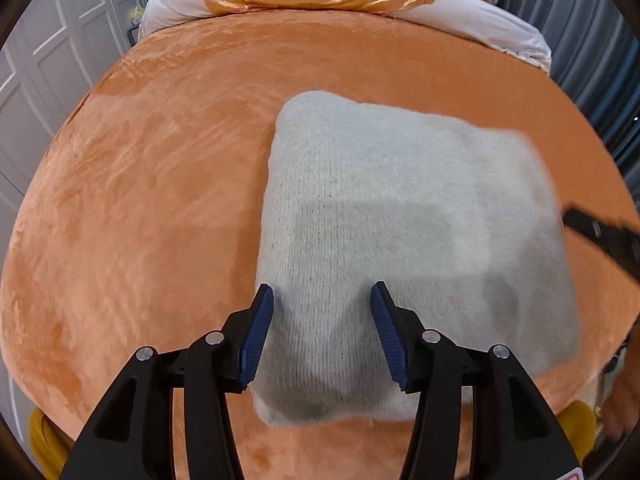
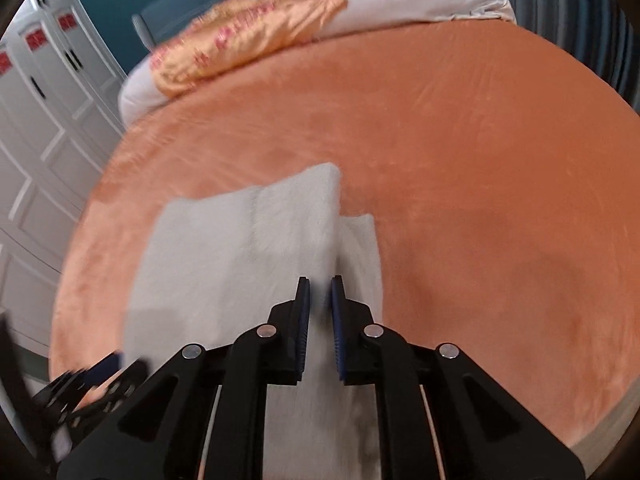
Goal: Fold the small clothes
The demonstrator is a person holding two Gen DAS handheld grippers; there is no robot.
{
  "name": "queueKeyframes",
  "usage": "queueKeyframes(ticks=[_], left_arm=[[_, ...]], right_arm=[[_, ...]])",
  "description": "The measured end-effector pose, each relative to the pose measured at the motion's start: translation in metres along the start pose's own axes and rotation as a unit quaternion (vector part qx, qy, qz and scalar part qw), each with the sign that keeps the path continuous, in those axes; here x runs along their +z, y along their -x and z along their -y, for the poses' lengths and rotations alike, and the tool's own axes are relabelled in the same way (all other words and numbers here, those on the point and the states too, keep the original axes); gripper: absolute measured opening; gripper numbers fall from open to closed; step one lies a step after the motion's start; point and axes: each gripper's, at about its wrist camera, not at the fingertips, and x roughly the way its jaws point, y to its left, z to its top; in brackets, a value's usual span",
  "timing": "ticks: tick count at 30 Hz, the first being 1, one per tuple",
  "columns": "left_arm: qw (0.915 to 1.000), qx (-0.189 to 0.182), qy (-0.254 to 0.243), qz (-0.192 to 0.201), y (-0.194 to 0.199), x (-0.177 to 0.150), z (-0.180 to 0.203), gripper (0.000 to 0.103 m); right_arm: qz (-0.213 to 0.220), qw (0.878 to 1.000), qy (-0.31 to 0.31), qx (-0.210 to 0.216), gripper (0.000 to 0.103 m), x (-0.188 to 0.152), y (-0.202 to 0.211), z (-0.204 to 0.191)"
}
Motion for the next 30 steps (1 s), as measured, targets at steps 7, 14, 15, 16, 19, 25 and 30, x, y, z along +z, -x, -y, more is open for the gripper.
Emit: queueKeyframes(ticks=[7, 14, 15, 16, 19, 25, 30], left_arm=[[0.9999, 0.0, -0.004, -0.013, 0.003, -0.024, -0.001, 0.052], [0.9996, 0.026, -0.01, -0.008, -0.006, -0.029, 0.004, 0.06], [0.9996, 0.026, -0.008, -0.009, -0.005, -0.028, 0.005, 0.06], [0.9996, 0.026, -0.007, -0.009, -0.003, -0.028, 0.005, 0.06], [0.9997, 0.02, -0.005, -0.011, 0.004, -0.027, 0.005, 0.06], [0.9998, 0.008, 0.002, -0.02, 0.012, -0.03, 0.002, 0.064], [0.9996, 0.001, 0.008, -0.028, 0.018, -0.032, 0.001, 0.081]], right_arm=[[-0.077, 0.997, 0.013, -0.025, 0.005, -0.063, -0.013, 0.017], [-0.066, 0.996, 0.028, -0.046, 0.006, -0.068, -0.021, 0.009], [-0.06, 0.997, 0.023, -0.043, 0.007, -0.068, -0.013, 0.008], [-0.053, 0.998, 0.014, -0.037, 0.007, -0.069, -0.005, 0.007], [-0.033, 0.999, -0.023, -0.011, 0.018, -0.068, 0.015, 0.016], [-0.018, 0.999, -0.043, -0.02, 0.051, -0.075, 0.031, 0.033], [-0.037, 0.998, -0.045, 0.001, 0.064, -0.077, 0.023, 0.033]])
